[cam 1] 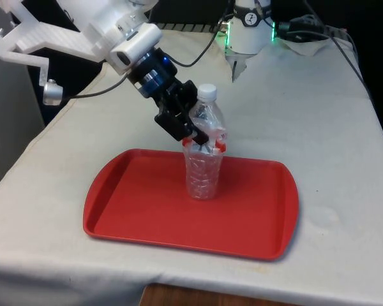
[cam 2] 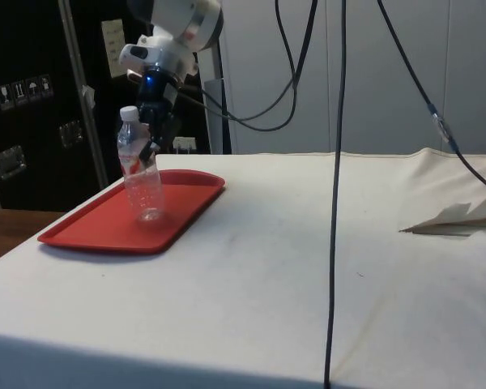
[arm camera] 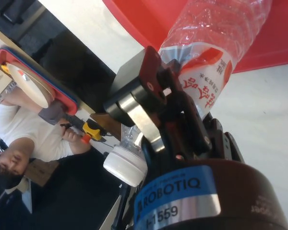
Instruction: Place the bottle upright on the tray.
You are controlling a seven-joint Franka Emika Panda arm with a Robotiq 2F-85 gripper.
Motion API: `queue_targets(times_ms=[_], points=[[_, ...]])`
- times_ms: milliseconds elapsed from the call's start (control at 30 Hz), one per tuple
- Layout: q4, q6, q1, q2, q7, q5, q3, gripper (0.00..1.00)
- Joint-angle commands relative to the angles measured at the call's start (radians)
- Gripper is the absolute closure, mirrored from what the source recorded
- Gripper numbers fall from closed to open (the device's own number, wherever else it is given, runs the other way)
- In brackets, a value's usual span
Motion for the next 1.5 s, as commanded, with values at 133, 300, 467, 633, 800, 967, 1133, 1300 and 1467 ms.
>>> queue_targets(times_ms=[133,300,467,633,800,967,1133,1300,1467], points=[[0.014,-0.011,-0.009,0.012,0.002,0.009,0.003,0.66],[0.007,-0.012,-0.006,0.008,0.001,0.015,0.0,0.66],[0.004,-0.011,-0.005,0.006,0.0,0.016,-0.001,0.66],[0.003,-0.011,-0.005,0.005,0.001,0.017,-0.001,0.61],[0.003,-0.012,-0.004,0.005,0.001,0.018,-0.001,0.45],[0.002,-0.012,-0.004,0.005,0.001,0.018,-0.001,0.14],[0.002,-0.012,-0.004,0.005,0.001,0.018,-0.001,0.0],[0.0,-0.013,-0.004,0.004,0.0,0.019,-0.001,0.0],[0.0,-0.015,-0.004,0.004,0.001,0.019,-0.001,0.0]])
